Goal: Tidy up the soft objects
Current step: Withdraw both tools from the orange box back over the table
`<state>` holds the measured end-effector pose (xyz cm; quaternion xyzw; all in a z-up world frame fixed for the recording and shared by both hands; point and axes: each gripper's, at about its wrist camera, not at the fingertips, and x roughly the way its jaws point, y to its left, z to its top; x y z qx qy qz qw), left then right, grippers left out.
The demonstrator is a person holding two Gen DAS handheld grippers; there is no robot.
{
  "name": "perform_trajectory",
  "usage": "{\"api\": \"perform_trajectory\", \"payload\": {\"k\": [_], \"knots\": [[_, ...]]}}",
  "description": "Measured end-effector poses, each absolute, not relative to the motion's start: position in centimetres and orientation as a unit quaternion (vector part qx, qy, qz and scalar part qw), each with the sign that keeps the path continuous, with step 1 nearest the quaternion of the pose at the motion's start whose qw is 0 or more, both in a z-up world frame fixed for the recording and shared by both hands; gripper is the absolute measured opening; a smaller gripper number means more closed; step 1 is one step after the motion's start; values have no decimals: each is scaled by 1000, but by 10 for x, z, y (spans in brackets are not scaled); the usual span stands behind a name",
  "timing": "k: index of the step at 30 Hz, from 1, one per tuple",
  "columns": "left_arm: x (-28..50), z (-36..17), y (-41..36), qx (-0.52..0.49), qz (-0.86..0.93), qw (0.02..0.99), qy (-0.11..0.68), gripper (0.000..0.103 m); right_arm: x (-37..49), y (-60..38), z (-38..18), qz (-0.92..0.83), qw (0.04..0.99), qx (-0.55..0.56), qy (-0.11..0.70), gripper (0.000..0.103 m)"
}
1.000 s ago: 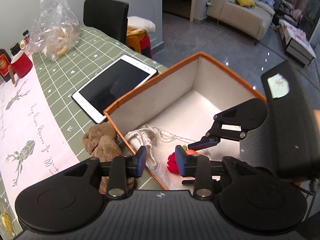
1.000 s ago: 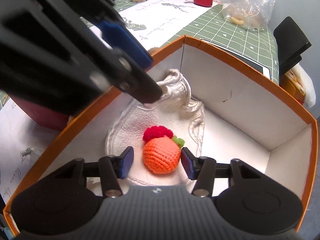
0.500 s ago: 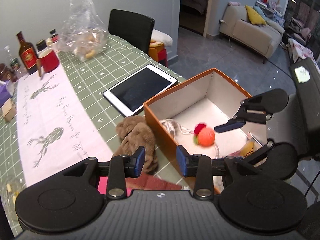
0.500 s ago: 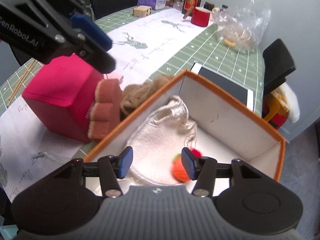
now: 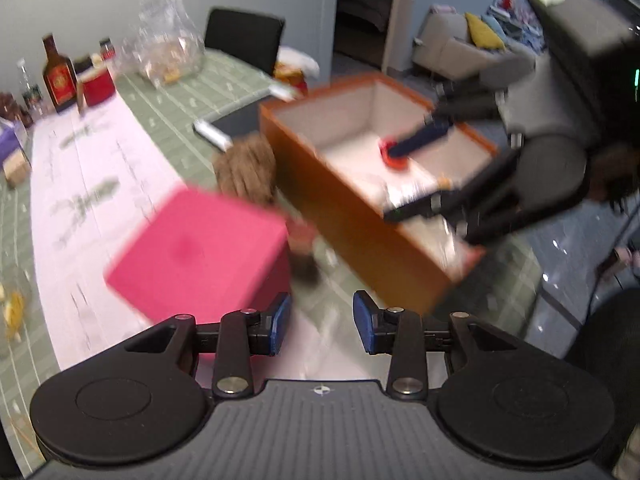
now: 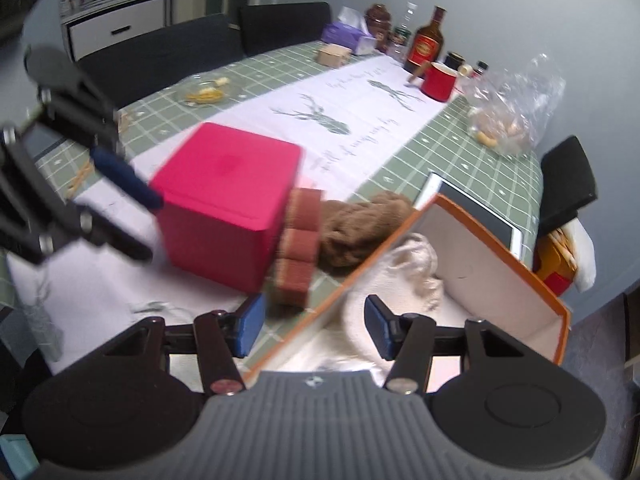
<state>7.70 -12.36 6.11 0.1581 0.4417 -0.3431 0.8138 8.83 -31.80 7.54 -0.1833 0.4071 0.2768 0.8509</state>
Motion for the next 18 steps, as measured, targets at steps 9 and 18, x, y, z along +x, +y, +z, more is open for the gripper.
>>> {"api": "perform_trajectory", "payload": {"k": [9,18], "knots": [[57,31,-70,144,-320,805,479,44,38,-260,50,312,824,-210,424,57],[44,1,-43,82,-325,808,484,50,15,-205,0,307,783,-246,483,67]]}}
